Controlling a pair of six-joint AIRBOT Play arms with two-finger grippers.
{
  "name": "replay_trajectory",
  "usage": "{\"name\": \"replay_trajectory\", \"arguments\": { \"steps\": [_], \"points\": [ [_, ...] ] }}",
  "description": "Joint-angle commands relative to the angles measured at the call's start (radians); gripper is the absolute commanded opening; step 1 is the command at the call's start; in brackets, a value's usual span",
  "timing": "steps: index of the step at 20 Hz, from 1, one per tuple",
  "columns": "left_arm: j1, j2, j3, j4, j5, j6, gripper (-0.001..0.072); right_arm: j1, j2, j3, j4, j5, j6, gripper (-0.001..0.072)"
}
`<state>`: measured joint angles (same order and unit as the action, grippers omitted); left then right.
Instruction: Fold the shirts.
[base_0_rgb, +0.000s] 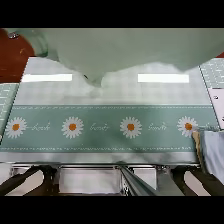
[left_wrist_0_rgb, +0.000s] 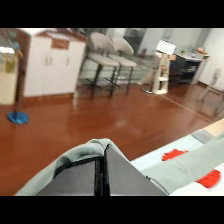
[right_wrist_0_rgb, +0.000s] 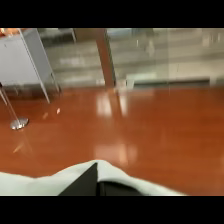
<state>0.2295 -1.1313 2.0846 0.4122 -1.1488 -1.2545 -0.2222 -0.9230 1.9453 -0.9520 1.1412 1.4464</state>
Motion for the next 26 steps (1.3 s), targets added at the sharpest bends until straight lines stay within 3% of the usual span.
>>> {"name": "replay_trajectory", "arguments": {
  "steps": [1,4,7,12,14,18,21,26],
  "points": [
    [0.022,0.141,0.077,0.157,-0.005,-0.037,0.003,0.003,0.13,0.058,-0.035,0.056,-0.026,0.0015],
    [0.022,0.281,0.077,0.389,0.057,-0.038,0.003,0.003,0.219,0.057,-0.115,0.096,-0.026,0.0015],
    [0.022,0.374,0.075,0.493,0.091,-0.074,0.003,0.003,0.269,0.057,-0.124,0.111,-0.025,0.0015],
    [0.022,0.388,0.017,0.494,0.013,-0.08,0.003,0.003,0.263,0.057,-0.121,0.199,-0.002,0.0015],
    [0.021,0.385,-0.107,0.486,-0.021,-0.122,0.0031,0.003,0.24,0.051,-0.107,0.263,0.0,0.0015],
    [0.016,0.351,-0.397,0.382,-0.061,-0.119,0.0031,0.003,0.194,-0.078,-0.061,0.318,0.024,0.0016],
    [-0.053,0.286,-0.6,0.366,-0.023,-0.089,0.0031,0.003,0.147,-0.321,0.011,0.259,0.001,0.0016],
    [-0.232,0.045,-0.733,0.423,0.243,-0.09,0.003,0.004,-0.064,-0.626,0.008,-0.011,-0.039,0.0016]
  ]
}}
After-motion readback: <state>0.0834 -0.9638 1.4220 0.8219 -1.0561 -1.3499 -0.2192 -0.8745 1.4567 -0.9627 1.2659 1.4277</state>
